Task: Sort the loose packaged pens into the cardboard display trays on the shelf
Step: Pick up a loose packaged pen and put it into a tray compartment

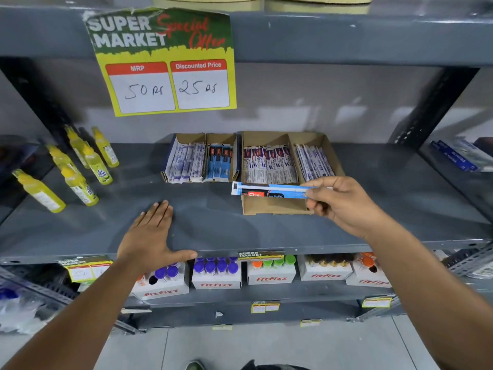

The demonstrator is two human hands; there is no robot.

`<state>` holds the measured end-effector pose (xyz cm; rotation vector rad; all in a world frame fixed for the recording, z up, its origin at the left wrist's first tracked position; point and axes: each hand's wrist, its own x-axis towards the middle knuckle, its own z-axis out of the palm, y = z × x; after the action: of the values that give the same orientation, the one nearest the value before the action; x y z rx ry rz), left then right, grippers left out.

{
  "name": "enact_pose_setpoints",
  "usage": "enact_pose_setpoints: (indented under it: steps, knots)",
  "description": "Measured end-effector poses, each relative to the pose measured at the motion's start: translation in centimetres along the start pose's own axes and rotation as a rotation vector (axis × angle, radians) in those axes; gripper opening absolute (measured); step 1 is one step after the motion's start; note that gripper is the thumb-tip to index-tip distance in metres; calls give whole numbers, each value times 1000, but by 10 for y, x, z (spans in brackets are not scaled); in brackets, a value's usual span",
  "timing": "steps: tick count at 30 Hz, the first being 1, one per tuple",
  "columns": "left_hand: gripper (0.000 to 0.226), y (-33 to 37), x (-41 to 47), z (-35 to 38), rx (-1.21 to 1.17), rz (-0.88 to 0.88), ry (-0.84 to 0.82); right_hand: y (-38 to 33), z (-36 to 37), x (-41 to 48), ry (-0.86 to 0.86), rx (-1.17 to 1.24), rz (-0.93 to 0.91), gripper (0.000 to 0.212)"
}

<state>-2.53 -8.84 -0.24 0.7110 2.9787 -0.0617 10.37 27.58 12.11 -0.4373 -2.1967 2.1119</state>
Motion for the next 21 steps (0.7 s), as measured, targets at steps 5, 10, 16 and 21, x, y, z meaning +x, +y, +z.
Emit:
enact_pose_setpoints:
  steps: [5,10,16,21]
  knots:
    - [145,1,0,-2,13,-2,-11,0,-2,1,22,-2,-25,6]
    - [144,0,0,-1,21,-1,-12,0,-2,3,38,-20,-38,7]
    - [143,1,0,-1,33,-1,-16,-1,-1,3,10,-62,-50,10]
    - [145,1,0,-2,24,-1,-14,1,1,3,-2,-124,-52,11]
